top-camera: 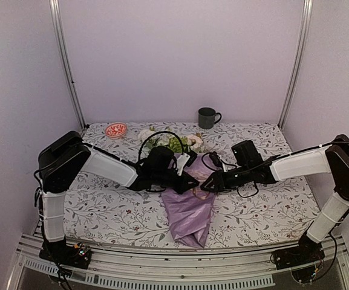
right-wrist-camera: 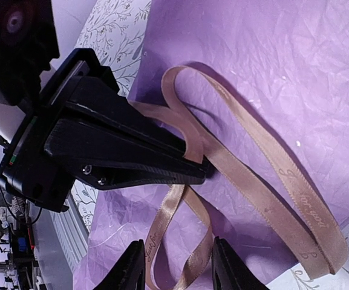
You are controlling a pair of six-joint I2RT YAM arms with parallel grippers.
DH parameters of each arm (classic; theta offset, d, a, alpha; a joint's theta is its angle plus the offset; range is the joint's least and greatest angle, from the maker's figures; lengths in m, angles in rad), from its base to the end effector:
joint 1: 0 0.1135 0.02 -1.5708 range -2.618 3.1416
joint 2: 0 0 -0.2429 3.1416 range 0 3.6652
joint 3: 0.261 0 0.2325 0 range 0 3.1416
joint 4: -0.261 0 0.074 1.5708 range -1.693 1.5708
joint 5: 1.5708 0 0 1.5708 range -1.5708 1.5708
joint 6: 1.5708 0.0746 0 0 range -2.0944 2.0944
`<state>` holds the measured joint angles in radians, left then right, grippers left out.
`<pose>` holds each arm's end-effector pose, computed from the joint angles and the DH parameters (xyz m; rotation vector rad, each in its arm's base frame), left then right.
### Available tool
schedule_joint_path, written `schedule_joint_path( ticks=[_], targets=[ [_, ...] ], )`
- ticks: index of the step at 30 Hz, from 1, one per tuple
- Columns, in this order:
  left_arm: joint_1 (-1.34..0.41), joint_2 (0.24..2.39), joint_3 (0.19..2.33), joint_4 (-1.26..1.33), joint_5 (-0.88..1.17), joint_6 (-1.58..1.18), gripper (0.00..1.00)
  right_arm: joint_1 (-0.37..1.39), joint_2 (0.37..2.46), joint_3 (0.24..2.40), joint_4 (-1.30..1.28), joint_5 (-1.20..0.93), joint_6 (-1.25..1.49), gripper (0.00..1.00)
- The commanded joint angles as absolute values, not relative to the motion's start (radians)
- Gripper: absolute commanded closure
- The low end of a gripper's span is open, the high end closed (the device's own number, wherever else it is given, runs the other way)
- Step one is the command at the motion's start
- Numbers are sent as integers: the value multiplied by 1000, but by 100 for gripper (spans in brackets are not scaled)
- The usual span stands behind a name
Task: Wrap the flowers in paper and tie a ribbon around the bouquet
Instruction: Cross the ribbon over the folded bouquet.
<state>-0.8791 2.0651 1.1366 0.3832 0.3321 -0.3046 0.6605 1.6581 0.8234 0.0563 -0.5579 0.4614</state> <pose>0.2628 -0.3555 0.1084 0.8439 2.1047 -1.0231 0.2397 0.2362 0.1329 -0.5481 2.4652 1.1661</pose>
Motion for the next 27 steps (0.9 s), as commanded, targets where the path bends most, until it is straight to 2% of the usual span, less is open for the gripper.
schedule_joint_path(
  ticks=[1, 5, 7, 8, 9, 10, 14, 18, 20, 25, 27],
  targets=[
    [-867, 2066, 1134, 412, 339, -308, 100, 666, 1695, 843, 8, -546, 435, 64],
    [-867, 2064, 1132, 412, 339, -310, 100, 666, 1728, 870, -26, -535, 425, 68],
    [-867, 2063, 1132, 413, 340, -310, 100, 666, 1734, 878, -40, -533, 419, 78],
    [-867, 2063, 1131, 413, 341, -310, 100, 666, 1734, 881, -39, -541, 414, 89],
    [-867, 2063, 1131, 413, 341, -310, 100, 666, 1734, 887, -35, -550, 412, 97],
    [-867, 2062, 1130, 414, 345, -310, 100, 665, 1732, 891, -31, -563, 410, 99],
    [-867, 2051, 1113, 435, 360, -302, 100, 630, 1719, 889, 51, -585, 453, 100],
    [-868, 2039, 1117, 425, 373, -286, 93, 595, 1780, 896, 59, -517, 477, 100],
    [-867, 2027, 1124, 411, 387, -270, 87, 589, 1819, 896, 54, -521, 477, 100],
    [-868, 1945, 1164, 298, 451, -165, 61, 588, 1836, 888, 47, -501, 474, 100],
    [-869, 1904, 1170, 235, 467, -102, 55, 588, 1834, 887, 47, -499, 472, 100]
  ],
)
